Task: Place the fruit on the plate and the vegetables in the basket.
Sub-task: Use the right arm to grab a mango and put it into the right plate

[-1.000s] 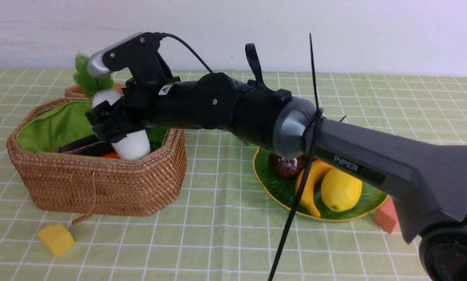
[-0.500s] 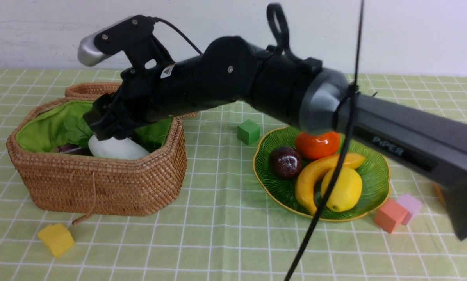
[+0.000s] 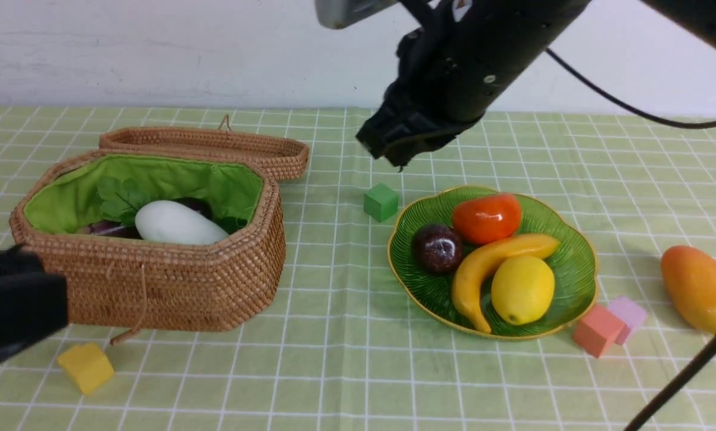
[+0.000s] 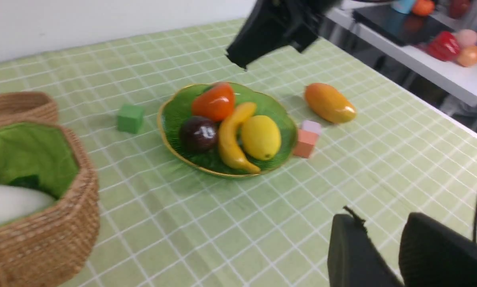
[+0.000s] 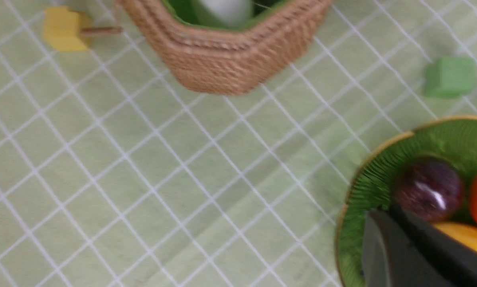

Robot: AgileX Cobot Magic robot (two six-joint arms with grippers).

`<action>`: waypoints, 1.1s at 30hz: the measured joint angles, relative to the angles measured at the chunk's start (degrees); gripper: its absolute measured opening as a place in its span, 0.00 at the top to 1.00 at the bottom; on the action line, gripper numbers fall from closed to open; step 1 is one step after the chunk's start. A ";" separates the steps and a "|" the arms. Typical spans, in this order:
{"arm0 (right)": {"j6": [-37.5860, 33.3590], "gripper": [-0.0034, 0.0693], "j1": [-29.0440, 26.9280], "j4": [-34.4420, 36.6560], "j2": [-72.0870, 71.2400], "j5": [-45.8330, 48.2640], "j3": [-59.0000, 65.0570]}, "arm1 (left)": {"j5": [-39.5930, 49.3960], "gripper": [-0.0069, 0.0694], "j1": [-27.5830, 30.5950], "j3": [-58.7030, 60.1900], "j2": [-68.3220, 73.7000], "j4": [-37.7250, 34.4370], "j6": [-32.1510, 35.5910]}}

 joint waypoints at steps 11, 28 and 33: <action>5.02 0.97 -16.56 -6.13 -14.85 0.45 19.16 | -0.44 0.67 0.00 0.00 0.00 -8.21 9.70; 9.85 0.60 -34.21 -4.75 -8.23 -1.94 28.38 | -0.56 0.67 0.00 0.00 0.00 -8.21 9.70; 13.93 0.24 -35.71 -7.02 -3.72 -4.66 28.38 | -0.37 0.67 0.00 0.00 0.00 -8.21 9.70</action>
